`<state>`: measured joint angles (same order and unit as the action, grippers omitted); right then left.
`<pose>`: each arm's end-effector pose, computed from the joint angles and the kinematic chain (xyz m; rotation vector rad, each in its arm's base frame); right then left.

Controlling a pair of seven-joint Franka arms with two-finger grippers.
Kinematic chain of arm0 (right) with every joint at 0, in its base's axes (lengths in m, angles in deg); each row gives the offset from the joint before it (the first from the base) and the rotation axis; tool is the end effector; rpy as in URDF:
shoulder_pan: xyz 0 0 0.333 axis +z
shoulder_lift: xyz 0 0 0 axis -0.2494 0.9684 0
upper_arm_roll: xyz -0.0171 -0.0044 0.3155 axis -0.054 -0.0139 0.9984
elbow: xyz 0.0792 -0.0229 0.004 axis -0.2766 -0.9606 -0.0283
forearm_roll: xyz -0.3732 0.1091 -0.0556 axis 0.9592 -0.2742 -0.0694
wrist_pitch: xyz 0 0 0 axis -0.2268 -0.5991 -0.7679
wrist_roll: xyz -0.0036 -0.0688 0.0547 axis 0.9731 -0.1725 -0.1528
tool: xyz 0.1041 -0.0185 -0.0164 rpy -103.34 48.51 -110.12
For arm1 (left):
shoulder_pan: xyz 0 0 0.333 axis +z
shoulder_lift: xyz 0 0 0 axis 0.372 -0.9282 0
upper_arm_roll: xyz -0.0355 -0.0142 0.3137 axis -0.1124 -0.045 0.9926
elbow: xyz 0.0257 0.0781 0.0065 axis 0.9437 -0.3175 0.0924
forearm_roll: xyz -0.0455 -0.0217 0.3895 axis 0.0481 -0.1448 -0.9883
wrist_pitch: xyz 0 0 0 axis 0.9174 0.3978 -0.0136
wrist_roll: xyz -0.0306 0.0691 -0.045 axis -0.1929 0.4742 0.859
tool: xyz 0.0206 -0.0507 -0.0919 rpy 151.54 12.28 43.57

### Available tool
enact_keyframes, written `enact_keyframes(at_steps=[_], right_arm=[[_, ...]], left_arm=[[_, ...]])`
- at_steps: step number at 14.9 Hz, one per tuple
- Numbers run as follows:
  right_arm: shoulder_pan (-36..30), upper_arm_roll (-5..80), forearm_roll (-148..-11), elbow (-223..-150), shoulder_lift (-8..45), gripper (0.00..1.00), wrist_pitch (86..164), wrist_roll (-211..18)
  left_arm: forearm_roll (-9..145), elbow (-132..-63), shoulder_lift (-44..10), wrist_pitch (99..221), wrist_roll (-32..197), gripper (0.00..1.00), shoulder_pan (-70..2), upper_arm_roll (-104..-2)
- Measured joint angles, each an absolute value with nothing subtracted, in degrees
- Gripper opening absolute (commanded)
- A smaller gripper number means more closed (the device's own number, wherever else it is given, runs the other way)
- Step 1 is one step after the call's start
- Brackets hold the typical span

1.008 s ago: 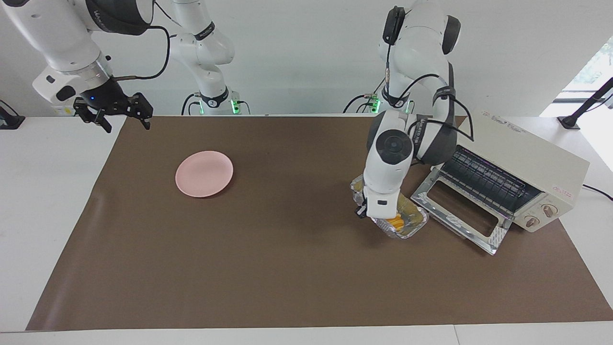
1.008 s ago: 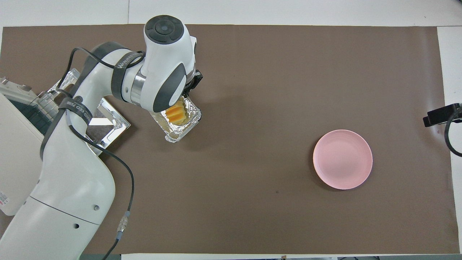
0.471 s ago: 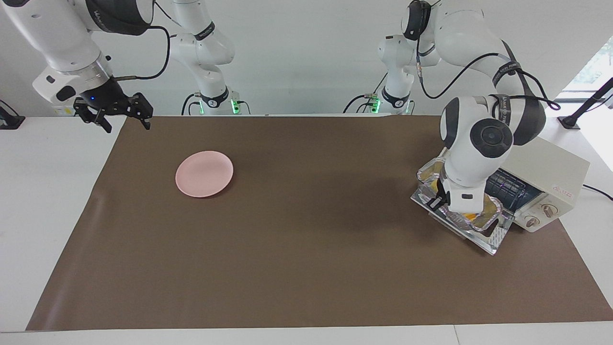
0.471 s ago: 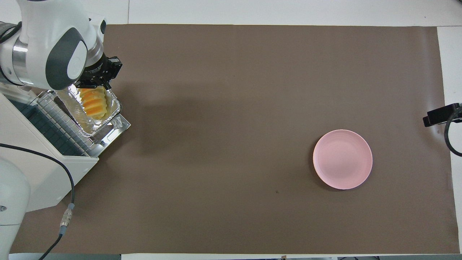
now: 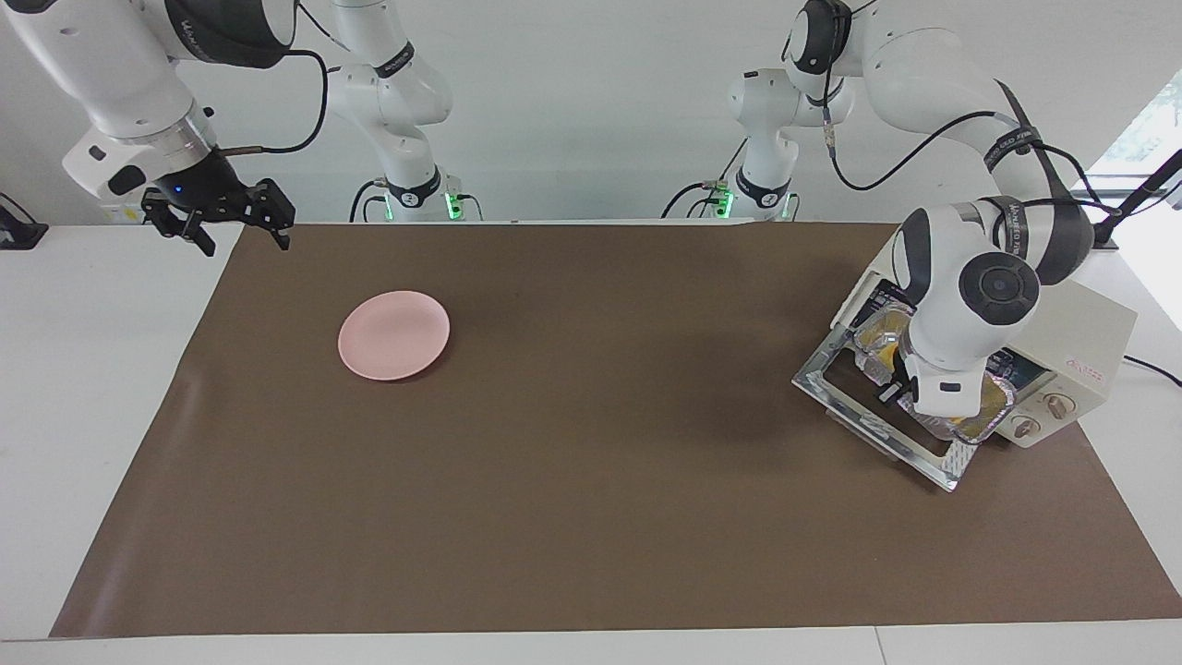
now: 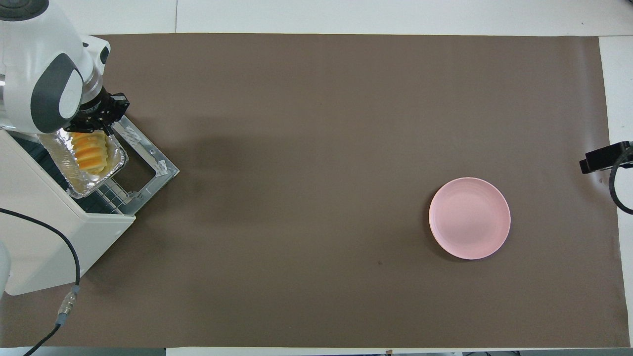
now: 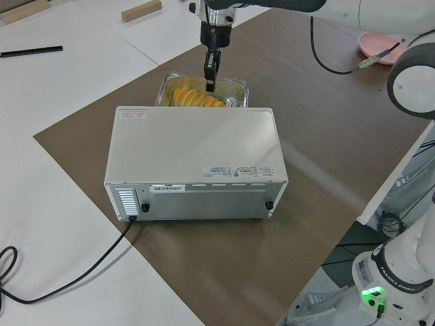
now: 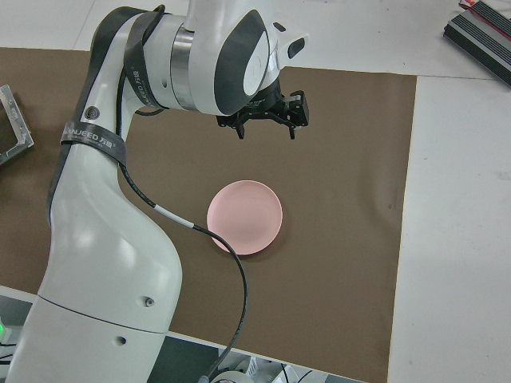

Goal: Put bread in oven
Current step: 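Lower the foil tray into the open oven with the left gripper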

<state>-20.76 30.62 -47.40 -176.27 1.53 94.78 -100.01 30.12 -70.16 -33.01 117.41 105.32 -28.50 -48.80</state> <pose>0.5357 -0.0611 0.6117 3.1245 0.1488 -0.1173 0.6662 -0.0471 0.4215 -2.7557 -0.7419 0.1683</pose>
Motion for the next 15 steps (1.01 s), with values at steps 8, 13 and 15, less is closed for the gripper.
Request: enact_keyframes(at_steps=[8,13,15], right_arm=[[-20.76,30.62,-47.4,-176.27,1.53,1.0,94.78,-100.01],[-20.76,30.62,-47.4,-176.27,1.53,1.0,94.78,-100.01],[-20.76,30.62,-47.4,-176.27,1.53,1.0,94.78,-100.01]], left_arm=[[30.09,-77.66,-29.51,121.35,104.9,0.0,-25.1,-48.71],[30.08,-80.43,-28.05,121.02,106.47,0.0,-24.76,-48.83],[30.08,-81.25,-27.51,121.52,109.87,0.0,-24.99,-49.26]])
